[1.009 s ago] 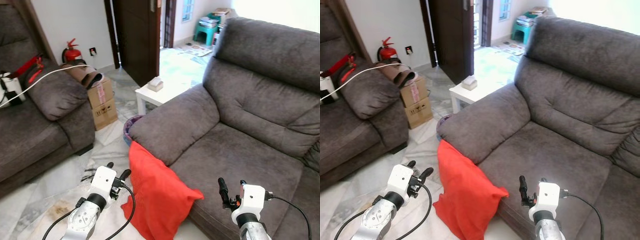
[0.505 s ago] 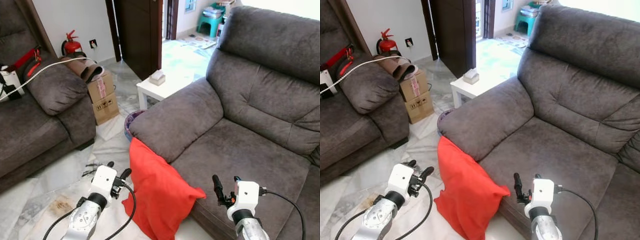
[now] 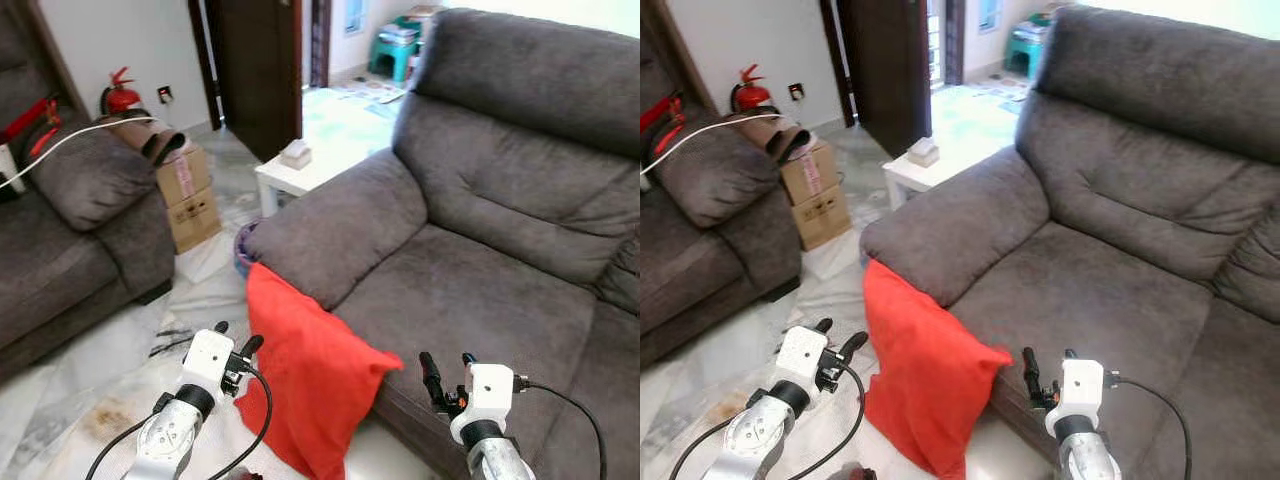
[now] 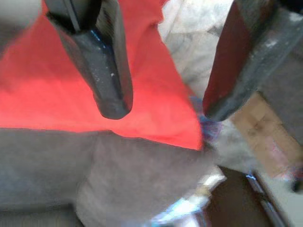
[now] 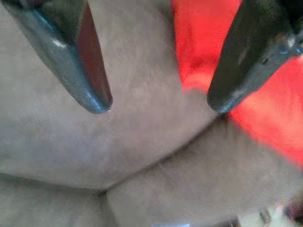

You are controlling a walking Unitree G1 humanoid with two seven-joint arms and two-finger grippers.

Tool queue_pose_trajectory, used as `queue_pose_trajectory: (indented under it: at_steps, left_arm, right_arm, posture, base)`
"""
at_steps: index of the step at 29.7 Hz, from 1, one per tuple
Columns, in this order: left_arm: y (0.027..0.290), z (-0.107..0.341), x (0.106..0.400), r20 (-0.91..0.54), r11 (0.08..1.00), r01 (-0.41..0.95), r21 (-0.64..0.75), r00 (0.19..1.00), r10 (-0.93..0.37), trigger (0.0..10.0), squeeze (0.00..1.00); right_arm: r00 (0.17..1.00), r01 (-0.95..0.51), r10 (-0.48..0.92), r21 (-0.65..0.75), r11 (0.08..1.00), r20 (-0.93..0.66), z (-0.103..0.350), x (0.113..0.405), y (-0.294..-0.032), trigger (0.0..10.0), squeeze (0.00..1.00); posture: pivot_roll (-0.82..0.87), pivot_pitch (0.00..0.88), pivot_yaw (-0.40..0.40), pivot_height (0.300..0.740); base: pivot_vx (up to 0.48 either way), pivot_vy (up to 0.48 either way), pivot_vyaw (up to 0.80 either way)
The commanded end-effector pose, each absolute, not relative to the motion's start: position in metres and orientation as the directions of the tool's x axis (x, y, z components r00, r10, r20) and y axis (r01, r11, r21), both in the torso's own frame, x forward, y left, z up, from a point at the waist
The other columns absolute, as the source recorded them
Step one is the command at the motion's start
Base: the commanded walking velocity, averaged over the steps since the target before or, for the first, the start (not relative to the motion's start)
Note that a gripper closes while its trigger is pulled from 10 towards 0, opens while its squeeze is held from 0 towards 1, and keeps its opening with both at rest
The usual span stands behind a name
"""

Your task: Move the pillow to the sofa from floor

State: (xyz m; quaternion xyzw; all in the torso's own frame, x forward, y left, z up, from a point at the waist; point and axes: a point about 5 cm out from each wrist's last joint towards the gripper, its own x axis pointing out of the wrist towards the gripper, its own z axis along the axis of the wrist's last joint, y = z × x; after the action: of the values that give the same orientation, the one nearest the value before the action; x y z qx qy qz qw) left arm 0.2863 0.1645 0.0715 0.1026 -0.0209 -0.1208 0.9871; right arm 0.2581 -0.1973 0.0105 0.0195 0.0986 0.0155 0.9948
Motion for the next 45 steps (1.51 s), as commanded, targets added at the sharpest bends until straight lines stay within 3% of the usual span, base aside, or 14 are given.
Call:
queue_pose_trajectory:
  at_steps: [1, 13, 20, 29, 36, 45]
  left_arm:
    - [0.173, 0.059, 0.278, -0.036, 0.958, 0.216, 0.187, 0.976, -0.213, 10.0, 0.00]
    - [0.173, 0.058, 0.278, -0.054, 0.956, 0.225, 0.189, 0.974, -0.219, 10.0, 0.00]
    - [0.174, 0.058, 0.279, -0.057, 0.955, 0.226, 0.192, 0.974, -0.219, 10.0, 0.00]
    - [0.174, 0.057, 0.279, -0.064, 0.953, 0.230, 0.195, 0.973, -0.222, 10.0, 0.00]
    - [0.214, 0.053, 0.263, -0.073, 0.967, 0.090, 0.239, 0.995, -0.075, 10.0, 0.00]
    - [0.209, 0.056, 0.259, -0.052, 0.972, 0.078, 0.223, 0.996, -0.068, 10.0, 0.00]
  right_arm:
    - [0.985, -0.051, 0.057, 0.044, 0.998, -0.161, 0.019, 0.267, -0.191, 10.0, 0.00]
    - [0.983, -0.083, 0.087, 0.027, 0.996, -0.164, 0.018, 0.268, -0.189, 10.0, 0.00]
    - [0.985, -0.079, 0.084, 0.036, 0.996, -0.154, 0.020, 0.269, -0.188, 10.0, 0.00]
    - [0.986, -0.061, 0.067, 0.043, 0.997, -0.155, 0.020, 0.270, -0.191, 10.0, 0.00]
    - [0.985, -0.032, 0.037, 0.032, 0.999, -0.166, 0.018, 0.269, -0.199, 10.0, 0.00]
    - [0.984, -0.031, 0.037, 0.040, 0.999, -0.173, 0.018, 0.271, -0.196, 10.0, 0.00]
  posture:
    - [-0.06, 0.111, 0.033, 0.645]
    - [-0.06, 0.108, 0.034, 0.645]
    - [-0.06, 0.105, 0.036, 0.645]
    - [-0.05, 0.102, 0.036, 0.645]
    - [-0.04, 0.106, 0.037, 0.645]
    - [-0.04, 0.105, 0.037, 0.645]
  base:
    - [0.000, 0.000, 0.00]
    - [0.000, 0.000, 0.00]
    - [0.000, 0.000, 0.52]
    - [0.287, 0.000, 0.00]
    - [0.320, 0.000, 0.00]
    - [0.322, 0.000, 0.00]
